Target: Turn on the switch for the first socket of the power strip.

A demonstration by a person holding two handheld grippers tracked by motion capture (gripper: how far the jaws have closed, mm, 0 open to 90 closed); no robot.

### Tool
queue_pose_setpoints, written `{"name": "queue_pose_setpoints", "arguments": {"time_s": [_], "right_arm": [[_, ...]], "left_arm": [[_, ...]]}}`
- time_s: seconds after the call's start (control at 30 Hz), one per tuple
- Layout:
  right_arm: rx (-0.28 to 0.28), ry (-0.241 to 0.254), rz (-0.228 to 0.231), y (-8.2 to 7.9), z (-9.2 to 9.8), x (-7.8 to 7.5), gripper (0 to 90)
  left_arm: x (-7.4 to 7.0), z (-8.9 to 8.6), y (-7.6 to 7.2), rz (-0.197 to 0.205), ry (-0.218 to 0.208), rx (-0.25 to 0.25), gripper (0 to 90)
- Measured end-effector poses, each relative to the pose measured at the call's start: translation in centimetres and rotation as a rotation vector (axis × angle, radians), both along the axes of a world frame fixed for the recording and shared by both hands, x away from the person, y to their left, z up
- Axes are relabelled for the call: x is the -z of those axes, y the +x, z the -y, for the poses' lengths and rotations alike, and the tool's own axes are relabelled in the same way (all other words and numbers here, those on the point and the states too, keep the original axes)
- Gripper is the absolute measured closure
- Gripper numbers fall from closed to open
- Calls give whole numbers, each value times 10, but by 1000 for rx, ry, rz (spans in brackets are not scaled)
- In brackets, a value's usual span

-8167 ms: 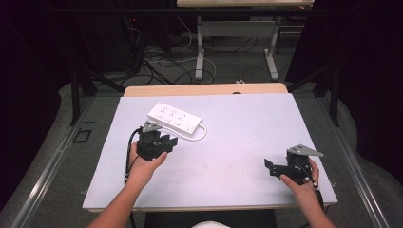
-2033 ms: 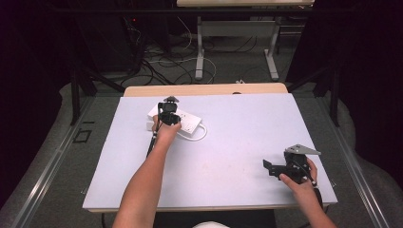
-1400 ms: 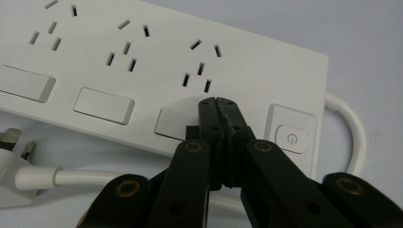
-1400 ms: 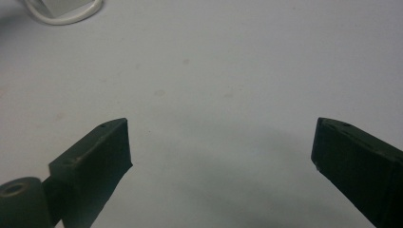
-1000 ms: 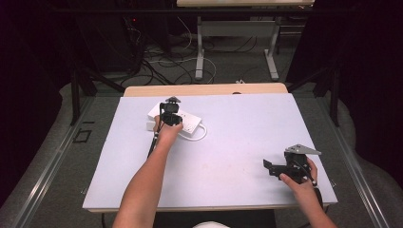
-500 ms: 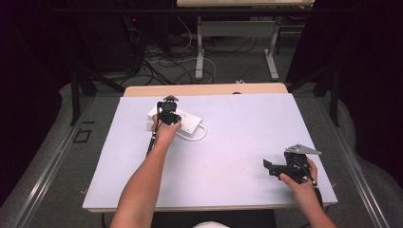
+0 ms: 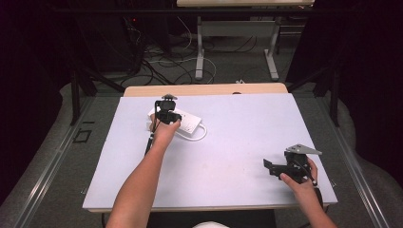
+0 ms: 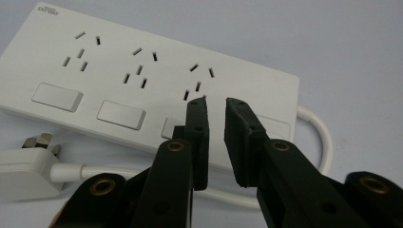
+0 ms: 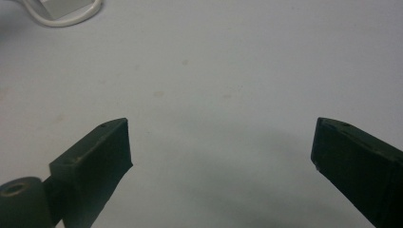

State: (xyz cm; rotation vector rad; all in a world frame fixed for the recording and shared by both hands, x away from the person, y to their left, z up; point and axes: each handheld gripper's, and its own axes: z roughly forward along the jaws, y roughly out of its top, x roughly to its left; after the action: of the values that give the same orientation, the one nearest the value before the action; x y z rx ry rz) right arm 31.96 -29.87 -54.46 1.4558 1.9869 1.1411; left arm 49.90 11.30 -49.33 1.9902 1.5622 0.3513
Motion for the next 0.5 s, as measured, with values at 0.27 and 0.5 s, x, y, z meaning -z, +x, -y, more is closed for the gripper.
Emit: {"name": "queue_pose_setpoints", "arguments": {"time_s": [0.27, 0.5], "right_arm": [[5, 7, -5, 0, 0, 0, 54], [8, 7, -5, -1, 0, -1, 54]], "left_arm": [[-7, 2, -6, 14, -20, 20, 732], [-15, 3, -14, 25, -39, 46, 678]]}}
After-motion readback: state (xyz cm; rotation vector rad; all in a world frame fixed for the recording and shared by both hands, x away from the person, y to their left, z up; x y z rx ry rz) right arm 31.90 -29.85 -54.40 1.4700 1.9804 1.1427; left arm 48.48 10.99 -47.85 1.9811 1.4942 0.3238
